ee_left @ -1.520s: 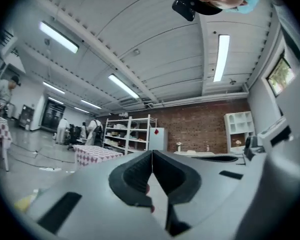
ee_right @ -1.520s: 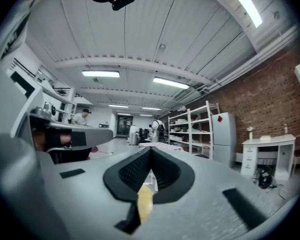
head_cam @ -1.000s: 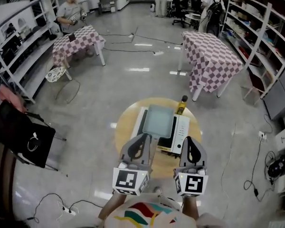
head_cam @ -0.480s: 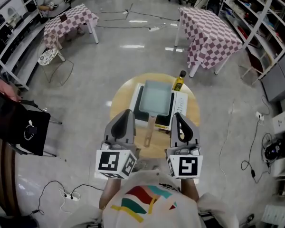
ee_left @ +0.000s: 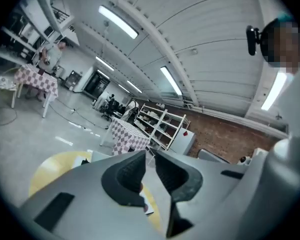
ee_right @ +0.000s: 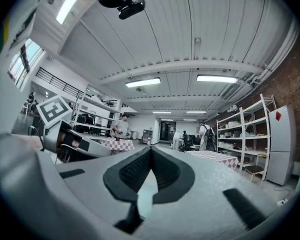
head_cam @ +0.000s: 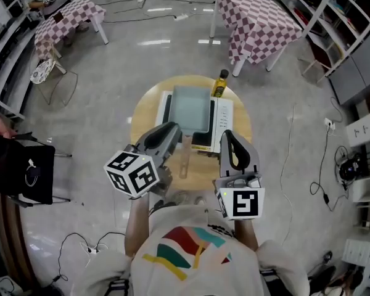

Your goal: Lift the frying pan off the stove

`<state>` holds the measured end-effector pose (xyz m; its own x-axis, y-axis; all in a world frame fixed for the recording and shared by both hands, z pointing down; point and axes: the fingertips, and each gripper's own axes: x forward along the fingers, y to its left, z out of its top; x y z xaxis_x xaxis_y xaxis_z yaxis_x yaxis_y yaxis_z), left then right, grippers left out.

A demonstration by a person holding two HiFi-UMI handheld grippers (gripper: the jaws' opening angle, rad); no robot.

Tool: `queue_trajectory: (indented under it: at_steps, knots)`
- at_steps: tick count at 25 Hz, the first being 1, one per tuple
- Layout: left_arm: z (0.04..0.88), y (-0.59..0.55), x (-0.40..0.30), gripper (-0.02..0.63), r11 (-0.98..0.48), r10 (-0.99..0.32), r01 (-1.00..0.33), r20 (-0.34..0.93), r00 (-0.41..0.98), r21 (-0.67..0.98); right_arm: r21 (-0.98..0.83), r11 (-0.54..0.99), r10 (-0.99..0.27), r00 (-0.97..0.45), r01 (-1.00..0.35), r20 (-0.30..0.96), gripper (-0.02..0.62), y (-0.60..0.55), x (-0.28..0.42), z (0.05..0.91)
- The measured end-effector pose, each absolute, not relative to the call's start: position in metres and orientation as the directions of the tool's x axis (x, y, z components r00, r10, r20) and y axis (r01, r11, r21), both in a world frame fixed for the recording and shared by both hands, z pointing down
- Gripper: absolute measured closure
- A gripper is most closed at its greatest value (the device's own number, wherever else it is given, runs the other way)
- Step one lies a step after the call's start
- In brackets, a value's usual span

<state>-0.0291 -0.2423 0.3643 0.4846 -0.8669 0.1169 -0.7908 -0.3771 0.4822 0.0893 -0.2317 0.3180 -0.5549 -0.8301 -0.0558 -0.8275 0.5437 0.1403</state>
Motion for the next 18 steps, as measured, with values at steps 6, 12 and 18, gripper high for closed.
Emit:
queue_trajectory:
  at_steps: [6,12,18]
  knots:
    - [0.421,-0.264,-0.031,0.368,-0.411,-0.754,-0.657,0.170,0.635,0.632,0.134,0.500,-0.861,-0.508,-0.856,-0.035,0.601,-0.233,0.107,0.324]
    - [0.514,-0.268,-0.033,0.368,-0.199,-0.619,-0.444,0.239,0.748,0.874,0.129,0.483,-0.872,-0.489,-0.866,-0.015,0.601,-0.234,0.114,0.327]
    - [0.572,-0.256,-0.020,0.368,-0.020,-0.523,-0.241,0.195,0.830,0.970,0.106,0.483,-0.875,-0.484,-0.869,0.015,0.601,-0.230,0.115,0.335]
